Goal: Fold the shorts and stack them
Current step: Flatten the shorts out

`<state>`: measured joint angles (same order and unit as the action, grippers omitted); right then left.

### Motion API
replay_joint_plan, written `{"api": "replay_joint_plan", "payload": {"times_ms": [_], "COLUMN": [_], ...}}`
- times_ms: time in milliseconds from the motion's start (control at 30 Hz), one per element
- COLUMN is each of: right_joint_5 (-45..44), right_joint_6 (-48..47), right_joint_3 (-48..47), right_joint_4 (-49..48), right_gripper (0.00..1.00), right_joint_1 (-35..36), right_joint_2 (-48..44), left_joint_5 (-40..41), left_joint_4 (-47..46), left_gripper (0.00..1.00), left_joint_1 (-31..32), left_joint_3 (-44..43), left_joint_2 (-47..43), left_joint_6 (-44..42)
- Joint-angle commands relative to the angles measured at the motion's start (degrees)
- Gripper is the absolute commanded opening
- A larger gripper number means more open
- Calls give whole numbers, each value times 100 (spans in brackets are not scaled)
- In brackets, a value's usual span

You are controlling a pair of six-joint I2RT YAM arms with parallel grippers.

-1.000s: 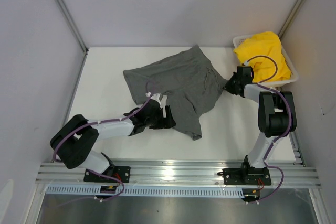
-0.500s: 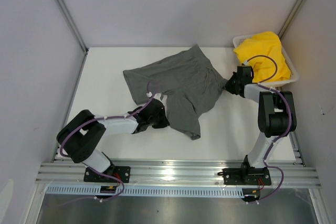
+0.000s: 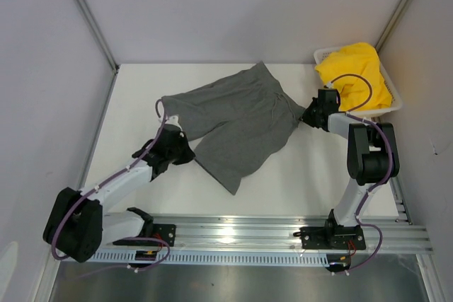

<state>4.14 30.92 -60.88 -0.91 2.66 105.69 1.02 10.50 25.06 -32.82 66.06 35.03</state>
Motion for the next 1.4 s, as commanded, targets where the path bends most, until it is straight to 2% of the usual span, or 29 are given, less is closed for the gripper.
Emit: {"api": "replay_joint_plan", "payload": {"times_ms": [0, 67, 100, 167, 200, 233, 333, 433, 567, 633, 667, 700, 833, 1067, 1367], "right_joint_5": [-343, -414, -414, -414, -466, -597, -616, -643, -678, -660, -652, -634, -599, -599, -546], "right_joint_6": [-217, -253, -261, -288, -288, -288, -279, -288, -305, -314, -323, -323, -358, -358, -367], "right_joint_3": [-64, 23, 50, 120, 155, 199, 358, 393, 419, 411, 393, 393, 367, 323, 331], "right_joint_4": [55, 56, 90, 310, 328, 328, 275, 319, 354, 372, 389, 372, 363, 363, 346], "right_gripper": [0, 0, 0, 0, 0, 0, 0, 0, 0, 0, 0, 0, 0, 0, 0], "right_joint_1": [147, 148, 156, 174, 191, 200, 209, 227, 253, 244, 244, 244, 244, 227, 200], "right_joint_2": [-233, -373, -408, -487, -523, -549, -655, -699, -716, -664, -638, -620, -532, -453, -444], "left_joint_5": [442, 932, 1101, 1548, 1725, 1883, 1824, 1437, 1033, 1014, 1145, 1286, 1305, 1524, 2007], "left_joint_4": [645, 786, 943, 1076, 1172, 1339, 1210, 1060, 587, 331, 364, 417, 567, 400, 645], "left_gripper": [5, 7, 36, 67, 91, 97, 99, 99, 99, 99, 99, 99, 99, 98, 90], "left_joint_1": [-63, -71, -71, -71, -71, -71, 7, 437, 1455, 2185, 2675, 2880, 3320, 4445, 4894], "left_joint_3": [-22, -93, -119, -207, -225, -286, -252, -146, 116, 118, 74, 56, 30, 74, -471], "left_joint_2": [354, 539, 548, 434, 373, 294, -162, -672, -1288, -1447, -1438, -1343, -1061, -929, 459], "left_joint_6": [-382, -356, -339, -312, -243, -233, -321, -128, 189, -91, -214, -389, -619, -971, -1094]}}
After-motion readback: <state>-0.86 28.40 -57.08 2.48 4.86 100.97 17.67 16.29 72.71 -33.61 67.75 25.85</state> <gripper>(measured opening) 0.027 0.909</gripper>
